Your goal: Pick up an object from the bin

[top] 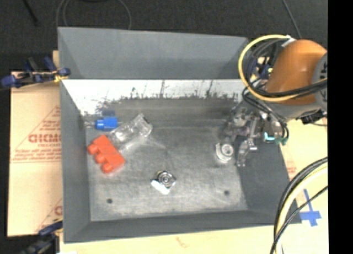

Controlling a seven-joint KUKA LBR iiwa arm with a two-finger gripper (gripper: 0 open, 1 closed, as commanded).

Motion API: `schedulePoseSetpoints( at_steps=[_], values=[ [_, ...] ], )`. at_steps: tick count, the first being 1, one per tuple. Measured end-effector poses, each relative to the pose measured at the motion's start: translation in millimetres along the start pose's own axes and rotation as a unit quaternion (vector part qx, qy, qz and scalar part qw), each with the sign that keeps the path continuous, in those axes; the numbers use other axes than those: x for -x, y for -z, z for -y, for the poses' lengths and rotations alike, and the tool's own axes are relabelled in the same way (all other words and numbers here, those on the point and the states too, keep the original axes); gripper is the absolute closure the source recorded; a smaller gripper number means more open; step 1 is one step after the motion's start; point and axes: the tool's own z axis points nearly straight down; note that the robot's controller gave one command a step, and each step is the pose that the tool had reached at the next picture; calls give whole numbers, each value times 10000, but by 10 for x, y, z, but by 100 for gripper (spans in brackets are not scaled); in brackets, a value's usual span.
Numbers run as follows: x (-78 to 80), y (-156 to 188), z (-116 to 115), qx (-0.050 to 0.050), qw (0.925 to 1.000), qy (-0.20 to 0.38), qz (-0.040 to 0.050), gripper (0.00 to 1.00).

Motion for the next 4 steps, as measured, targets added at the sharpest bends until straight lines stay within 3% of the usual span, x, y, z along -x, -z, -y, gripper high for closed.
schedulePoseSetpoints(
  at_steps=[1,2,3,4],
  values=[
    [277,-542,-49,0,9999,103,21,0],
    [304,-798,256,3,9958,913,50,0],
    [318,-778,246,0,9957,927,70,100],
    [303,-797,252,-2,9956,932,48,0]
  ],
)
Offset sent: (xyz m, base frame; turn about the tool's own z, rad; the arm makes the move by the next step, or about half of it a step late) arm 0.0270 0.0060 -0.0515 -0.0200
